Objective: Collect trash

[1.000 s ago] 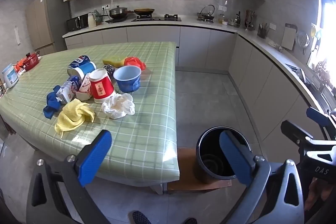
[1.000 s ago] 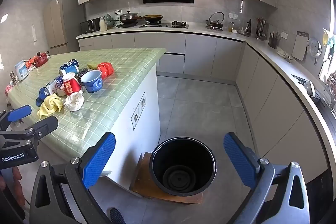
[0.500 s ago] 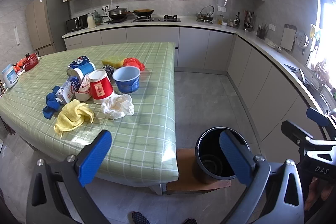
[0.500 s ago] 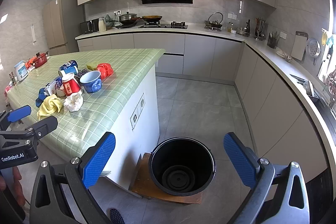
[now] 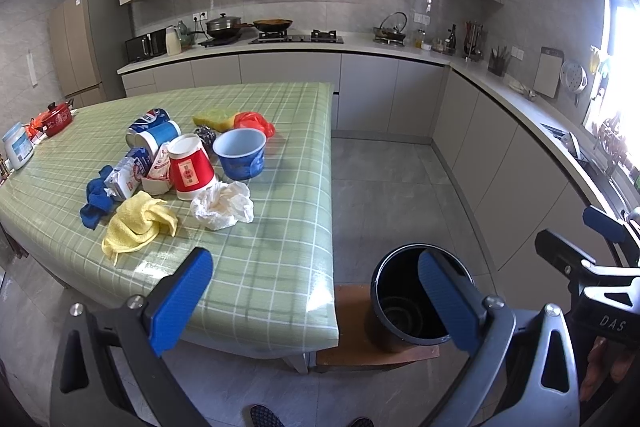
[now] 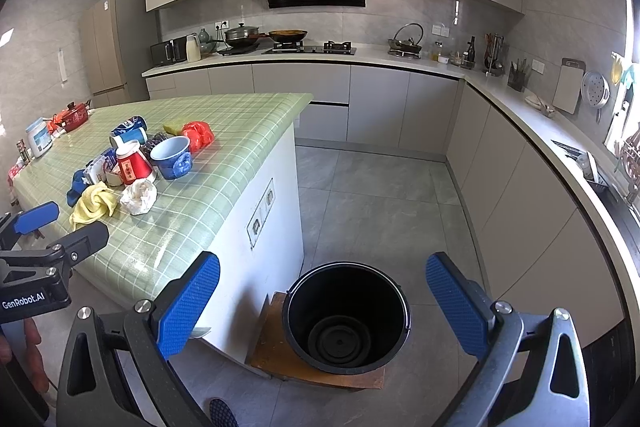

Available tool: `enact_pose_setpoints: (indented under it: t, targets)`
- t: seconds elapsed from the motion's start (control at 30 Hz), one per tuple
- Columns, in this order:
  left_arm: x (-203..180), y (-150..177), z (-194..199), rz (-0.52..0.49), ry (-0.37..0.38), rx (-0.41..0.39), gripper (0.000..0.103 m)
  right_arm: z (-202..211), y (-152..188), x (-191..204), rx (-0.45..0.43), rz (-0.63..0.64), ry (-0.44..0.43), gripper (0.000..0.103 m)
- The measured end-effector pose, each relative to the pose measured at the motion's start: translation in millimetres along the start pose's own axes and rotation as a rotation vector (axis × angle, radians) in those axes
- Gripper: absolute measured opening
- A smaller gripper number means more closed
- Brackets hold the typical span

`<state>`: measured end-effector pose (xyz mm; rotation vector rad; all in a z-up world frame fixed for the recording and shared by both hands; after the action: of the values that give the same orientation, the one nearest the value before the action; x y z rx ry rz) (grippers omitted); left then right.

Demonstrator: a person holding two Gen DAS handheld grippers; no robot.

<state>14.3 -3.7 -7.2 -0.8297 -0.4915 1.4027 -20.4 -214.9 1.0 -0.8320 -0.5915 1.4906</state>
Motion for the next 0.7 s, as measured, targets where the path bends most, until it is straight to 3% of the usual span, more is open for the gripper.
enact_pose_setpoints:
  t: [0.7]
  targets:
    - [-0.7, -3.1, -1.0, -0.007, 0.004, 0.001, 0.103, 0.6, -5.1, -2.8, 0.003, -0.006, 0.003, 0.103]
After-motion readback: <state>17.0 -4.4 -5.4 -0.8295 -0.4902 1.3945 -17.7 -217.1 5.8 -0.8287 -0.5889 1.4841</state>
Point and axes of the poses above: each gripper's, at about its wrist camera, not at the fingertips, and z roughly against the way its jaws point, x to its left, y to its underside, the point moved 2 cm from there along -z, roughly the way its jaws point, and after that the axes turned 12 degrees about y, right-handed, at the moved point
